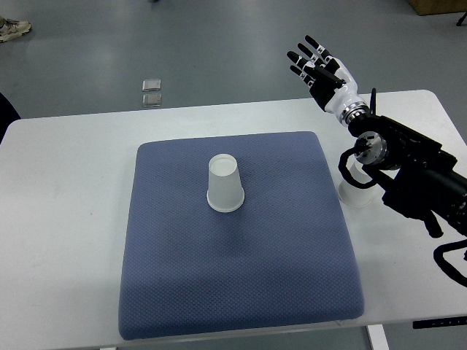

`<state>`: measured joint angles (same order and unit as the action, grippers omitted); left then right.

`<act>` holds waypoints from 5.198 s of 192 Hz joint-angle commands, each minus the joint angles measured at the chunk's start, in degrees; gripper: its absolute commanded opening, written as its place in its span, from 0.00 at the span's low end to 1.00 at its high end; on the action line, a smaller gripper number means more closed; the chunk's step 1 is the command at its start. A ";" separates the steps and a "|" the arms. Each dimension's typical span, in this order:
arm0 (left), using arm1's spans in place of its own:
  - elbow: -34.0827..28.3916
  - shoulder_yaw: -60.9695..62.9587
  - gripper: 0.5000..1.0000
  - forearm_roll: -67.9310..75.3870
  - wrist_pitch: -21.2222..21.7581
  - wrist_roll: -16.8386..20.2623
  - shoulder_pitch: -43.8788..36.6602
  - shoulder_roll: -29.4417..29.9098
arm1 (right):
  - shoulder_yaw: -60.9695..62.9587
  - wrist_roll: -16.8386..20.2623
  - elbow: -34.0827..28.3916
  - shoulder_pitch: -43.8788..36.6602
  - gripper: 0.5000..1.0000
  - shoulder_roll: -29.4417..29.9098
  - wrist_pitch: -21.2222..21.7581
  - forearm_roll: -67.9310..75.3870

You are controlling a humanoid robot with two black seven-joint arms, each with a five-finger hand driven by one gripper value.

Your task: Stack paper cups

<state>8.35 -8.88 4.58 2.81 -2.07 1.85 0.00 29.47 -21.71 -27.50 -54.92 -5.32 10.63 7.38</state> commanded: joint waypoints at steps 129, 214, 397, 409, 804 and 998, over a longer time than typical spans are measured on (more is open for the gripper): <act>0.00 0.00 1.00 0.07 0.00 0.05 -0.35 0.00 | 0.06 0.00 -0.01 -0.10 0.83 -0.04 -0.09 0.00; 0.00 0.00 1.00 0.07 0.00 0.05 -0.27 0.00 | -0.03 0.00 -0.01 -0.80 0.83 -0.04 -0.17 0.00; 0.00 0.00 1.00 0.07 0.00 0.05 -0.35 0.00 | -2.57 0.79 -2.03 -6.34 0.83 -6.54 0.88 -11.51; 0.09 0.00 1.00 0.07 0.00 0.05 -0.35 0.00 | -3.80 0.88 -2.73 -6.51 0.83 -7.86 1.06 -13.54; 0.00 0.00 1.00 0.07 0.00 -0.04 -0.35 0.00 | -41.25 0.79 -27.78 -21.72 0.83 -31.06 12.31 -84.38; 0.00 0.00 1.00 0.07 0.00 -0.04 -0.35 0.00 | -41.86 0.88 -24.71 -12.31 0.81 -30.62 1.67 -85.43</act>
<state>8.43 -8.88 4.66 2.81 -2.06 1.49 0.00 -12.40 -20.82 -53.04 -67.80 -35.97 13.25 -78.05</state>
